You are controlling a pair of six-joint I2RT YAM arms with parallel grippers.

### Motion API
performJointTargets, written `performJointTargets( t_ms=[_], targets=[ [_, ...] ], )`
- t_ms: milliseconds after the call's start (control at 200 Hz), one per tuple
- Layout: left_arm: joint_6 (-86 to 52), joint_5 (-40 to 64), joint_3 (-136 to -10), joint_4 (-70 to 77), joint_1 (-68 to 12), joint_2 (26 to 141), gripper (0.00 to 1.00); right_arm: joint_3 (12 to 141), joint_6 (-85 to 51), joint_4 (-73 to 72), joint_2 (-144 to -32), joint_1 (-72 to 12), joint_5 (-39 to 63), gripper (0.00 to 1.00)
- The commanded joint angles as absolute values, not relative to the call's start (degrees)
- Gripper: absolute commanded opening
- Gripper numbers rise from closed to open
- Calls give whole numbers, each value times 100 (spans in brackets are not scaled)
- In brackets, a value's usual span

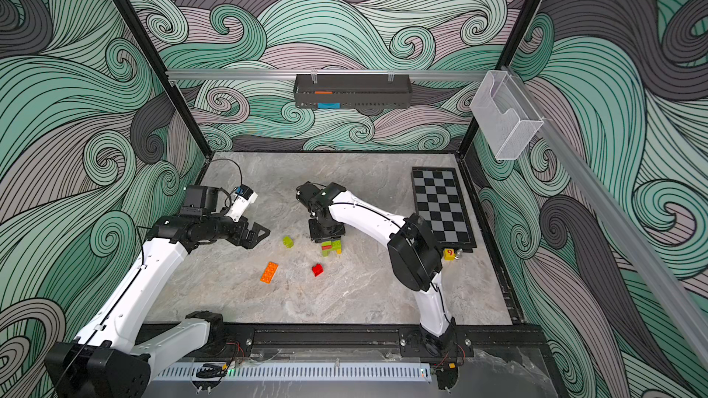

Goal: Assemble a giraffe with lego
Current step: Assemble the lego brick with the lego brick.

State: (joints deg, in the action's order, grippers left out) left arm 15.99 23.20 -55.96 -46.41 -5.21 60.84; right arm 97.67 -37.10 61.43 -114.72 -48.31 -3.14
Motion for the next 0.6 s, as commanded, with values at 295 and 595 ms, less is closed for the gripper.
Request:
performJointTargets(
  t_ms=[295,595],
  targets=[
    [1644,2435,-5597,-4586,-492,5985,99,9108,-3742,6180,-11784,-5150,-876,17],
    [1646,2435,-5579,-4553,-492,5985,99,8736,-4153,5741,-11872,-5093,-857,18]
  ],
)
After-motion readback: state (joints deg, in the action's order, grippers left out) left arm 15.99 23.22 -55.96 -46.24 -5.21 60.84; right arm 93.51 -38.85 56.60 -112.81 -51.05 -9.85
